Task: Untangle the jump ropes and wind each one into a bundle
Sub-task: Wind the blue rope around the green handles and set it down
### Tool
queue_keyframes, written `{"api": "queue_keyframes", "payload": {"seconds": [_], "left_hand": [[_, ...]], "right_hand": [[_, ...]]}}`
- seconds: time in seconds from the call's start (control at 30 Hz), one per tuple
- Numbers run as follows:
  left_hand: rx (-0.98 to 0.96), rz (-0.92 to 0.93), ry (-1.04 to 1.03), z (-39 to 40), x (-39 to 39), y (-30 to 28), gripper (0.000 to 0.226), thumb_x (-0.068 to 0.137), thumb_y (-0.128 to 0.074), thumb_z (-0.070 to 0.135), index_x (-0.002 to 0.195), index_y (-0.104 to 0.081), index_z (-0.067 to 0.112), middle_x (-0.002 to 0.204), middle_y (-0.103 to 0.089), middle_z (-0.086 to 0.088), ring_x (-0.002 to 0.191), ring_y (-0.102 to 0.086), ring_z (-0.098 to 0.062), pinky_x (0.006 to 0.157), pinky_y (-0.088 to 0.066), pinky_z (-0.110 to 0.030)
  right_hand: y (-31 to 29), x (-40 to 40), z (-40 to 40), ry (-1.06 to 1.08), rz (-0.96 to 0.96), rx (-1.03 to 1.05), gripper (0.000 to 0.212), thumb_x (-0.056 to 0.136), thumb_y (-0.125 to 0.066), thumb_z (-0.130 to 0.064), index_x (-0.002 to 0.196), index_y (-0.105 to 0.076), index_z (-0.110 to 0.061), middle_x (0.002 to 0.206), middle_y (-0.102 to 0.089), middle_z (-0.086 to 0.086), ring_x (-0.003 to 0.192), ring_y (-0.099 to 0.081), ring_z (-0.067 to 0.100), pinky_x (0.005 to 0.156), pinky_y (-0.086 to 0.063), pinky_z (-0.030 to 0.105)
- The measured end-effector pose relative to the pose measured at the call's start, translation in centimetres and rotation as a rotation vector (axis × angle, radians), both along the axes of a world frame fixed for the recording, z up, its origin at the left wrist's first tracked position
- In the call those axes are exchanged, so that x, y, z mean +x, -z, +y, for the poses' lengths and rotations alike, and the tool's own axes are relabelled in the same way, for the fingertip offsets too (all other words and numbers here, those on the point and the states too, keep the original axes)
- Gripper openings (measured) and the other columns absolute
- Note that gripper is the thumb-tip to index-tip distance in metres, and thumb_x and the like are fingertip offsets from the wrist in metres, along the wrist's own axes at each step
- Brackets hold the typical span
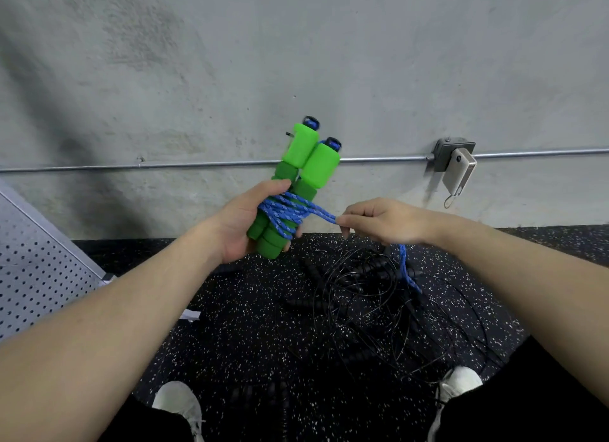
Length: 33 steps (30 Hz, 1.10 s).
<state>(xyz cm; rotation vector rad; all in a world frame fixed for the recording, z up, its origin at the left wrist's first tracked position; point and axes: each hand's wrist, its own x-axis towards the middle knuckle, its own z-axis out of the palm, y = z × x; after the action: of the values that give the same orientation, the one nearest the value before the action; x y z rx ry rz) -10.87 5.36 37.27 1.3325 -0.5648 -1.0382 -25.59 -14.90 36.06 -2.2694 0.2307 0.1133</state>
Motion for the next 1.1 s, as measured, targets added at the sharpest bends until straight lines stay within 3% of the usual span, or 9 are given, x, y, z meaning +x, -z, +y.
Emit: {"api": "queue_keyframes", "payload": {"seconds": [0.2,0.27,0.33,0.53,0.67,0.77,0.87,0.97,1.1], "left_hand": [[0.13,-0.144,0.231,-0.6,-1.3,0.4,0.048,0.078,-0.068,0.036,0.116,-0.053,0.01,0.083,-0.074,-0.015,0.055,-0.068,-0.027,0.044,-0.054,-0.029],[0.205,-0.217,0.3,-0.9,-1.1,0.8,0.058,0.07,-0.079,0.033,0.118,-0.051,0.014,0.092,-0.075,-0.014,0.065,-0.071,-0.028,0.053,-0.06,-0.034],[0.318,-0.38,0.378,-1.2,-1.2,1.3,0.066,0.064,-0.086,0.038,0.118,-0.051,0.02,0.098,-0.075,-0.012,0.078,-0.072,-0.029,0.069,-0.063,-0.041],[0.55,-1.009,0.591,-1.9,-2.8,1.5,0.074,0.081,-0.084,0.039,0.14,-0.04,0.029,0.108,-0.068,0.007,0.082,-0.064,-0.006,0.065,-0.047,-0.016],[0.689,-1.197,0.585,-2.1,-3.1,2.4,0.063,0.083,-0.073,0.048,0.137,-0.045,0.032,0.09,-0.063,0.013,0.075,-0.058,-0.004,0.063,-0.047,-0.026],[0.711,-1.229,0.47,-2.0,-2.4,3.4,0.053,0.089,-0.065,0.051,0.136,-0.047,0.035,0.088,-0.06,0.014,0.077,-0.058,-0.008,0.062,-0.044,-0.028],[0.649,-1.168,0.318,-1.7,-1.6,3.9,0.045,0.094,-0.064,0.05,0.135,-0.052,0.036,0.098,-0.063,0.011,0.083,-0.061,-0.01,0.062,-0.044,-0.026],[0.571,-0.971,0.181,-1.5,-1.0,4.1,0.029,0.096,-0.064,0.044,0.121,-0.061,0.029,0.094,-0.067,0.009,0.082,-0.063,-0.007,0.062,-0.044,-0.024],[0.488,-0.587,-0.073,-1.4,0.0,4.4,0.033,0.092,-0.07,0.045,0.116,-0.061,0.024,0.101,-0.072,-0.002,0.094,-0.07,-0.021,0.078,-0.058,-0.035]], "right_hand": [[1.1,0.6,-0.9,0.044,0.032,-0.124,0.048,0.081,-0.068,-0.058,0.084,-0.068,-0.01,0.079,-0.069,0.012,0.071,-0.054,0.014,0.072,-0.052,0.04],[1.1,0.6,-1.5,0.053,0.048,-0.132,0.02,0.085,-0.062,-0.031,0.074,-0.063,-0.014,0.072,-0.069,0.006,0.069,-0.058,0.011,0.07,-0.051,0.038],[0.9,0.6,-1.8,0.051,0.039,-0.104,0.028,0.09,-0.066,-0.007,0.069,-0.062,-0.025,0.064,-0.065,-0.007,0.061,-0.055,0.004,0.064,-0.045,0.027],[1.1,0.8,-0.7,0.063,0.133,-0.115,0.027,0.081,-0.071,-0.059,0.078,-0.077,-0.033,0.077,-0.074,-0.002,0.066,-0.06,0.003,0.071,-0.048,0.027],[0.9,1.6,0.4,0.018,0.131,-0.196,0.028,0.084,-0.066,-0.062,0.077,-0.077,-0.037,0.071,-0.064,0.011,0.059,-0.049,0.009,0.062,-0.039,0.03],[0.6,1.9,1.6,0.026,0.098,-0.205,0.03,0.091,-0.062,-0.055,0.089,-0.079,-0.03,0.07,-0.07,0.004,0.056,-0.053,0.007,0.062,-0.043,0.028],[0.6,2.1,2.2,0.029,0.04,-0.24,0.027,0.099,-0.056,-0.047,0.106,-0.076,-0.03,0.084,-0.074,-0.004,0.075,-0.067,0.016,0.072,-0.052,0.029],[0.8,2.3,2.7,0.071,-0.068,-0.175,0.021,0.102,-0.055,-0.034,0.117,-0.068,-0.029,0.077,-0.065,-0.013,0.054,-0.055,-0.003,0.053,-0.041,0.013],[1.0,2.7,2.8,0.172,-0.125,-0.028,0.013,0.101,-0.057,-0.035,0.105,-0.059,-0.023,0.06,-0.054,-0.005,0.04,-0.039,0.005,0.043,-0.033,0.021]]}}
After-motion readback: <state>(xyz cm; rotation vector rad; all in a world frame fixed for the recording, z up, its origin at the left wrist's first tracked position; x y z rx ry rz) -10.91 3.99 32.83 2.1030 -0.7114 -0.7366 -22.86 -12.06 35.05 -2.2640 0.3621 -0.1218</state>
